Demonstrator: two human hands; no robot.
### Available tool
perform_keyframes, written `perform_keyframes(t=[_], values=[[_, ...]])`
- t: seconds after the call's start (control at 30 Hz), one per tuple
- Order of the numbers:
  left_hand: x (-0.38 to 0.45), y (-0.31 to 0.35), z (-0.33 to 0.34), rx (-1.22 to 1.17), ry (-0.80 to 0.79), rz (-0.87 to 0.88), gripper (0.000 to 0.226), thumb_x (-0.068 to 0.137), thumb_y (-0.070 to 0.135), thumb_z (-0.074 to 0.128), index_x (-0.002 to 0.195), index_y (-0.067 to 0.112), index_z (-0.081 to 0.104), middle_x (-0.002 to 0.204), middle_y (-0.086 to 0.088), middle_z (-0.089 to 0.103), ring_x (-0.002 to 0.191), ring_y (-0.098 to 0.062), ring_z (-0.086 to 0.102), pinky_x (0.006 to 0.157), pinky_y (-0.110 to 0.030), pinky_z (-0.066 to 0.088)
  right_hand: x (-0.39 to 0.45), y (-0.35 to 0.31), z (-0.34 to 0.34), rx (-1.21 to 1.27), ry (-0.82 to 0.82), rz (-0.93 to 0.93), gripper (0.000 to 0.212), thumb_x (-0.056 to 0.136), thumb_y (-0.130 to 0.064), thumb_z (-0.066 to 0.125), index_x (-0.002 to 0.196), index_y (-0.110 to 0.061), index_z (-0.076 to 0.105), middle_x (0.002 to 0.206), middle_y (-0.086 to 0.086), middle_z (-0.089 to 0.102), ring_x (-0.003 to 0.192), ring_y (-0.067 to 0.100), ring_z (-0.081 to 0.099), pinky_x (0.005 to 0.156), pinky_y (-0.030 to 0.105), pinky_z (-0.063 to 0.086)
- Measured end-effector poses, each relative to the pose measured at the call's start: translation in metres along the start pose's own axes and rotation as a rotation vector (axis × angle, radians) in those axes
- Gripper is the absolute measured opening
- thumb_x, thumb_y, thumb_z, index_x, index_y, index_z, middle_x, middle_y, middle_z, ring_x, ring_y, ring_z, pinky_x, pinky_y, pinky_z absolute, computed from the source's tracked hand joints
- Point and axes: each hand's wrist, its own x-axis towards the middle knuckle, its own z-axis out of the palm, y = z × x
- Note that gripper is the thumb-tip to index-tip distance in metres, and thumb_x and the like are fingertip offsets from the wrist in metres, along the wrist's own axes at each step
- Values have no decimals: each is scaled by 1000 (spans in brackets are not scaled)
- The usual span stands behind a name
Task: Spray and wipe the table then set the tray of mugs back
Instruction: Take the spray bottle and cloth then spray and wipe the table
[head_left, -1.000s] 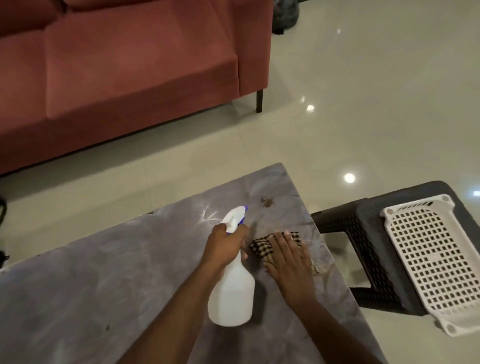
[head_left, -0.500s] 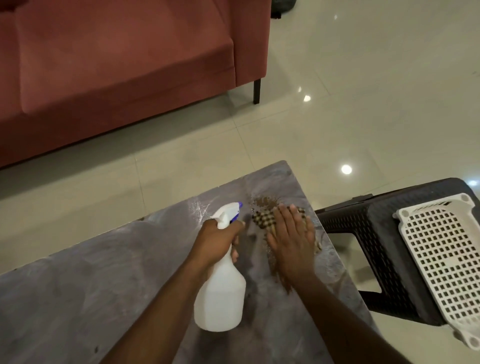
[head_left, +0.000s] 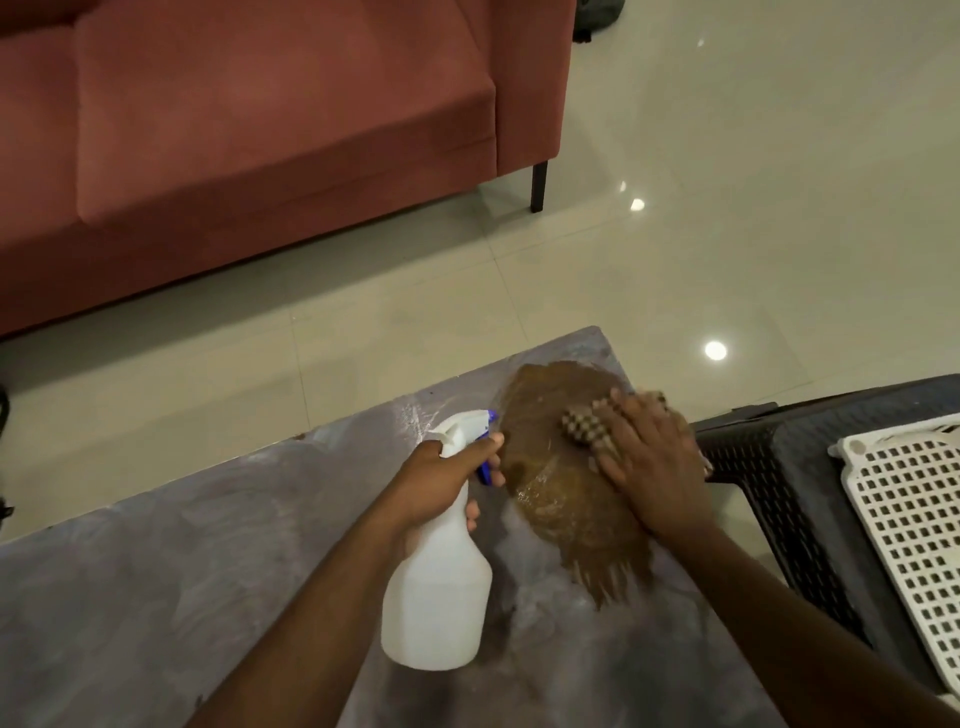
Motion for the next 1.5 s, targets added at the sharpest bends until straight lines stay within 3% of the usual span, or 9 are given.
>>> perform_keyframes(t=[0.13, 0.3, 0.5, 0.73, 0.93, 1.13, 1.27, 1.4, 1.5], values=[[5, 1, 0, 49, 136, 86, 33, 90, 33, 63, 72, 5, 61, 64, -12, 61, 38, -22, 47, 48, -30, 47, 82, -76, 20, 66, 62, 176, 53, 87, -41, 34, 131, -16, 51, 137, 11, 51, 129, 33, 44, 107, 53, 31], [-4, 10, -9, 89, 119, 78, 21, 88, 38, 66, 85, 18, 66, 69, -10, 66, 44, -24, 50, 49, -29, 47, 23, -81, 15, 71, -63, -553, 51, 82, -43, 47, 129, -23, 51, 135, 3, 54, 130, 25, 43, 108, 47, 30], [-14, -3, -21, 72, 283, 99, 34, 86, 32, 67, 70, 3, 64, 60, -18, 60, 42, -25, 51, 53, -35, 49, 88, -53, 12, 20, 55, 133, 52, 87, -45, 35, 131, -20, 49, 136, 6, 51, 130, 30, 41, 107, 52, 31], [-41, -57, 8, 23, 101, 81, 18, 90, 23, 66, 108, 24, 63, 62, -9, 61, 38, -23, 47, 46, -30, 44, -52, -50, 16, 41, -53, -575, 50, 85, -43, 49, 131, -25, 50, 139, 1, 51, 133, 21, 38, 106, 47, 31], [-61, -91, 50, 68, -36, 72, 40, 79, 45, 70, 118, 40, 61, 78, -6, 73, 38, -22, 49, 49, -26, 46, -70, -48, 11, 70, 18, 117, 51, 84, -37, 47, 132, -21, 47, 138, 6, 50, 132, 26, 37, 109, 48, 25], [-80, -101, 70, 83, -14, 102, 32, 92, 26, 62, 124, 30, 58, 66, -7, 65, 34, -23, 46, 47, -24, 44, -222, -48, 5, 33, -51, -270, 43, 93, -39, 42, 133, -23, 49, 140, 3, 50, 135, 21, 36, 105, 46, 32], [-90, -107, 86, 118, -65, 38, 20, 89, 32, 66, 103, 18, 67, 73, -9, 69, 35, -22, 47, 48, -28, 46, -257, -14, -10, 106, -14, 62, 42, 97, -38, 33, 133, -19, 45, 138, 10, 50, 139, 22, 28, 112, 42, 23], [-85, -102, 112, 164, -106, 59, 22, 88, 34, 67, 109, 38, 64, 78, -8, 72, 39, -23, 49, 50, -27, 47, -220, -61, 3, 75, 21, 422, 48, 89, -32, 44, 134, -15, 48, 138, 12, 50, 134, 29, 38, 110, 49, 26], [-75, -95, 133, 176, -125, 73, 24, 87, 33, 68, 111, 34, 64, 72, -6, 69, 39, -22, 48, 50, -27, 45, -247, -77, 14, 75, -10, 40, 44, 88, -29, 45, 131, -20, 49, 141, 6, 48, 134, 25, 37, 112, 47, 22]])
